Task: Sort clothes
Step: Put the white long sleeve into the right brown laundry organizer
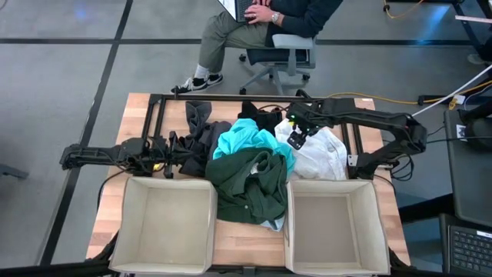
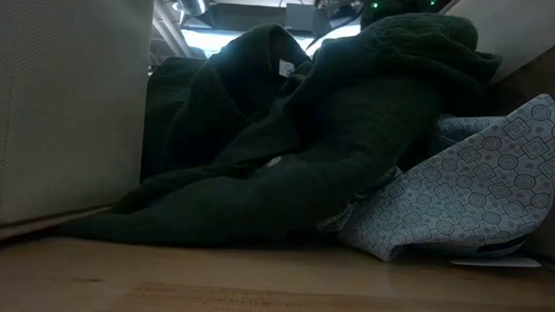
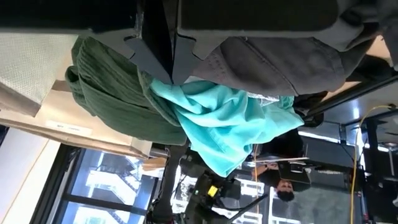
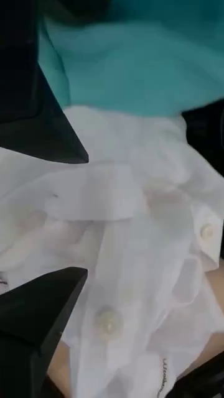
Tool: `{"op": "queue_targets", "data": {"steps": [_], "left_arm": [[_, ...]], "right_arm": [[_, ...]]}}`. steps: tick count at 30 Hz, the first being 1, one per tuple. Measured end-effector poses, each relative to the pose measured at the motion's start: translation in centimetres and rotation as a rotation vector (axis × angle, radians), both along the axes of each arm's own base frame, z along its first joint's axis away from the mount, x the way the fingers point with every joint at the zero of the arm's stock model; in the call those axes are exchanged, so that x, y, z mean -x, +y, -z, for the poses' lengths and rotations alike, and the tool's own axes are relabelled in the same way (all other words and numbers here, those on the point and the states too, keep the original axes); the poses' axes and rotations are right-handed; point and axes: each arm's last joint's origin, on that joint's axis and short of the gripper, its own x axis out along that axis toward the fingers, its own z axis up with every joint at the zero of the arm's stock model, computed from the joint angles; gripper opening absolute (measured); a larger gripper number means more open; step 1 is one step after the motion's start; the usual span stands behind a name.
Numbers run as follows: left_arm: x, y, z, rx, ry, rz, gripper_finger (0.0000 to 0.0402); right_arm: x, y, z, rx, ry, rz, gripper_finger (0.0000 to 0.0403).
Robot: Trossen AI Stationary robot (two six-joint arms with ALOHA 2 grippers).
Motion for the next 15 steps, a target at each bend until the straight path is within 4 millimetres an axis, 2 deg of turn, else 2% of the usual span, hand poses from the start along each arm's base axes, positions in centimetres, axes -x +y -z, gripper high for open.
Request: {"op": "queue_targets", "data": {"steps": [4, 10, 15], "left_arm": [[0.0, 0.0, -0.4, -0.02, -0.038, -0.001, 0.0005], [0.1, 0.0, -0.9, -0.054, -0.089, -0.009, 0.0005], [0.2, 0.2, -1.5, -0.125, -0.132, -0.087, 0.0005]], "right_arm": [[-0.5, -0.4, 1.1, 0.041, 0.058, 0.011, 0.0287], [-0.9, -0.4, 4.3, 0.005, 0.089, -0.023, 0.0287], [-0.8, -0.6, 6.8, 0.01, 0.102, -0.015, 0.0287]]}}
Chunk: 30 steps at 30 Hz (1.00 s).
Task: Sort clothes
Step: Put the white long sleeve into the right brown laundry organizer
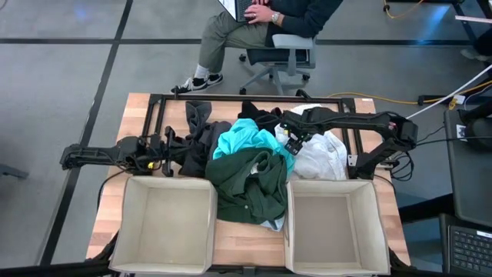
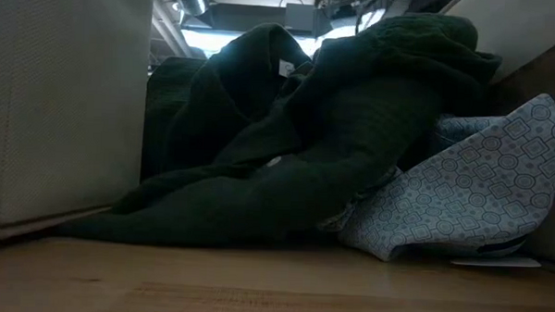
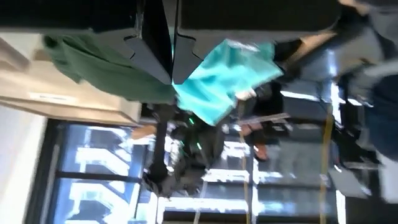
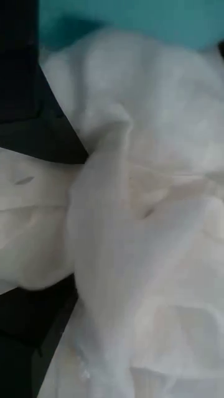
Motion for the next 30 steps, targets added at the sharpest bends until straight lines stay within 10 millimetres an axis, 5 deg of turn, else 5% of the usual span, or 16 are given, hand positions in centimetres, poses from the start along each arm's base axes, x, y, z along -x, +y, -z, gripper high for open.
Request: {"op": "queue_targets", "data": {"steps": [7, 19, 23, 30], "left_arm": [[0.0, 0.0, -0.2, -0.047, -0.01, -0.018, 0.0005], [0.0, 0.0, -0.2, -0.093, 0.001, -0.028, 0.0005], [0.0, 0.0, -0.2, -0.092, 0.001, -0.027, 0.0005], [0.0, 0.0, -0.2, -0.09, 0.001, -0.027, 0.0005]], "right_arm": [[0.1, -0.6, 3.4, 0.005, 0.021, 0.02, 0.0249], [-0.4, -0.7, 6.2, 0.026, 0.009, -0.05, 0.0021], [-0.5, -0.9, 4.9, 0.065, 0.029, -0.048, 0.0031], [-0.6, -0.5, -0.9, 0.201, -0.023, -0.047, 0.0021]]}}
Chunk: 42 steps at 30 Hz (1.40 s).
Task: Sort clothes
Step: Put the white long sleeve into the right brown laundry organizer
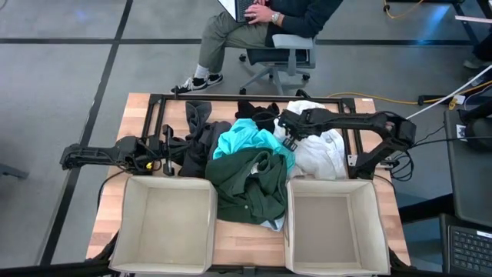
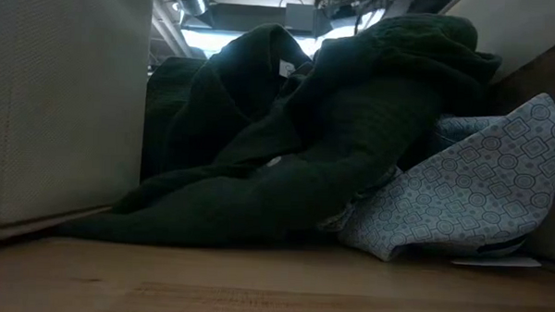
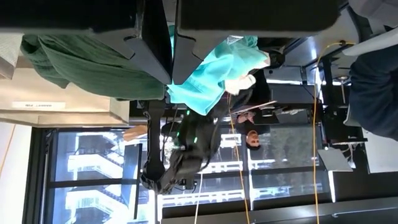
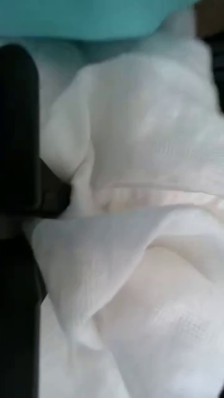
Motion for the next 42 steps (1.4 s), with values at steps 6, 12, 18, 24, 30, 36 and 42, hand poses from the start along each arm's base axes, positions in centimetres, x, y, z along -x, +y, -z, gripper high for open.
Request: {"op": "queue_targets", "data": {"steps": [6, 12, 18, 24, 30, 36, 42], "left_arm": [[0.0, 0.0, 0.0, 0.001, 0.001, 0.0, 0.0005], [0.0, 0.0, 0.0, 0.009, -0.001, 0.002, 0.0005], [0.0, 0.0, 0.0, 0.019, -0.003, 0.004, 0.0005], [0.0, 0.0, 0.0, 0.031, -0.005, 0.007, 0.0005], [0.0, 0.0, 0.1, 0.047, 0.003, 0.01, 0.0005], [0.0, 0.0, 0.2, 0.048, 0.011, 0.01, 0.0005], [-0.1, 0.0, 0.3, 0.055, 0.019, 0.011, 0.0005]], "right_arm": [[0.7, 1.7, -5.5, 0.112, -0.091, -0.006, 0.0021], [1.6, 3.0, -11.0, 0.231, -0.192, -0.004, 0.0023], [2.6, 4.2, -16.0, 0.343, -0.281, -0.003, 0.0026], [3.4, 5.3, -20.1, 0.388, -0.369, -0.018, 0.0024], [4.4, 6.6, -23.8, 0.412, -0.481, -0.056, 0.0026], [5.9, 7.8, -27.1, 0.418, -0.6, -0.086, 0.0025], [7.6, 9.1, -29.4, 0.371, -0.689, -0.159, 0.0026]]}}
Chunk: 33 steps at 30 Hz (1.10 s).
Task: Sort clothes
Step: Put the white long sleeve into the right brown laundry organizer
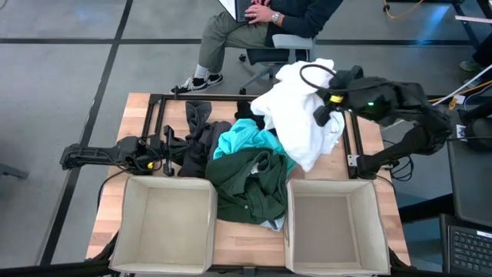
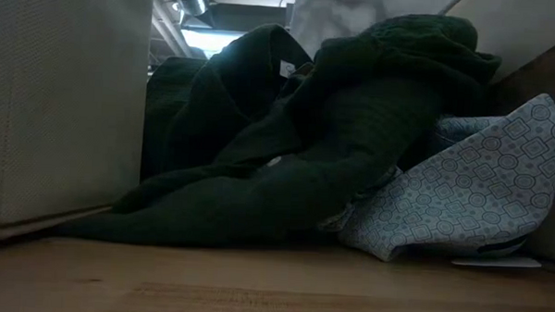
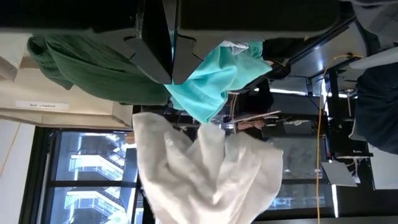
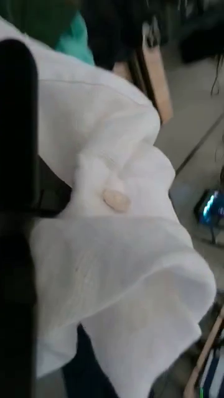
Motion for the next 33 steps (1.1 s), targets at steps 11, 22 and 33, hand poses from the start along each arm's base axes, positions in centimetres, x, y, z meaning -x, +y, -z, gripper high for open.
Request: {"op": "queue_targets", "data": {"steps": [11, 22, 33], "left_arm": [[-0.1, 0.0, 0.4, -0.001, 0.041, 0.0, 0.0005], [-0.1, 0.0, 0.4, -0.001, 0.044, 0.0, 0.0005], [-0.1, 0.0, 0.4, -0.001, 0.046, 0.0, 0.0005]], "right_arm": [[2.5, 3.4, -2.8, -0.076, -0.144, -0.198, 0.0028], [5.3, 5.5, -5.2, -0.271, -0.328, -0.342, 0.0029], [5.4, 8.5, -5.0, -0.403, -0.351, -0.433, 0.003]]}}
